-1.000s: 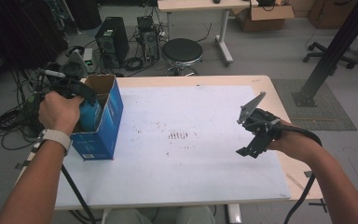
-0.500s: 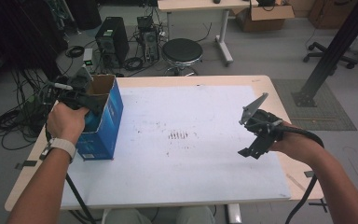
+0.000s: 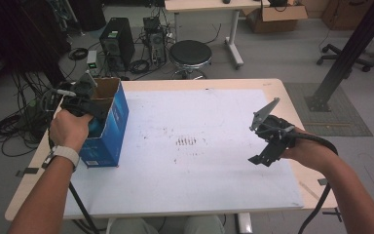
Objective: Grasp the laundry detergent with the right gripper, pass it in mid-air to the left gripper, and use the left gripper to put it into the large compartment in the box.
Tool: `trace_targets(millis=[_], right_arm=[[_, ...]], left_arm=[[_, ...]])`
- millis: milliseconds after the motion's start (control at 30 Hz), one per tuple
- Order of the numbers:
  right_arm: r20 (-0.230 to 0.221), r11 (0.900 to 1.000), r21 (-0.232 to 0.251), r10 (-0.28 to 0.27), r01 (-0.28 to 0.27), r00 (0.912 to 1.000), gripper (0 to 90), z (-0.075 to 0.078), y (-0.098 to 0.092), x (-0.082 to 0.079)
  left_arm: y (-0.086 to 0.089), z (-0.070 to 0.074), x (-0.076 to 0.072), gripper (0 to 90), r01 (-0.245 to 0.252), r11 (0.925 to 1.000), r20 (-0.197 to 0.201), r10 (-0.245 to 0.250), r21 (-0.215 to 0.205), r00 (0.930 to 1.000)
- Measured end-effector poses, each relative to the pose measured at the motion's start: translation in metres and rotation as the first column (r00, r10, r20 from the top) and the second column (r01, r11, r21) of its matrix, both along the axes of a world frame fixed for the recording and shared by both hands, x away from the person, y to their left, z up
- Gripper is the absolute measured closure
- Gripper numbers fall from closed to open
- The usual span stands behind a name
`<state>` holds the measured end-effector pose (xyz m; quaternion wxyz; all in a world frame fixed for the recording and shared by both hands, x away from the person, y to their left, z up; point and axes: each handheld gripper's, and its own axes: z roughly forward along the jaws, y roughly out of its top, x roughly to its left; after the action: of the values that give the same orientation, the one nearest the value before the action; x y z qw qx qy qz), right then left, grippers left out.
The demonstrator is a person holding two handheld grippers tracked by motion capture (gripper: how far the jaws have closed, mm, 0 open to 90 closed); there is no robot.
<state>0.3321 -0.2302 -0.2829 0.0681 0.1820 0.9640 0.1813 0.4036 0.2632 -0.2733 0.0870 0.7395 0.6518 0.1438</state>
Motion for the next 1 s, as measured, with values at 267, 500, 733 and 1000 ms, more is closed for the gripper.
trace_targets(millis=[267,500,733,1000], right_arm=[[-0.004,1.000,0.000,-0.004,0.004,1.0000,7.1,-0.002,-0.001,-0.001],[-0.004,1.000,0.000,0.000,0.000,1.0000,7.1,-0.002,0.000,-0.002],[-0.004,1.000,-0.002,0.001,-0.001,1.0000,7.1,-0.001,0.000,-0.003],[0.003,1.000,-0.001,0.001,-0.001,1.0000,7.1,0.002,0.001,-0.005]], left_arm=[[-0.001,-0.001,0.000,37.9,-0.003,1.0000,0.011,0.003,-0.003,0.9999],[0.001,0.001,0.000,34.9,0.000,0.9998,0.008,0.000,-0.018,1.0000],[0.004,0.004,-0.003,32.0,-0.001,0.9991,0.029,0.002,-0.043,0.9996],[0.005,0.015,-0.006,27.5,0.010,0.9982,0.053,-0.007,-0.059,0.9985]])
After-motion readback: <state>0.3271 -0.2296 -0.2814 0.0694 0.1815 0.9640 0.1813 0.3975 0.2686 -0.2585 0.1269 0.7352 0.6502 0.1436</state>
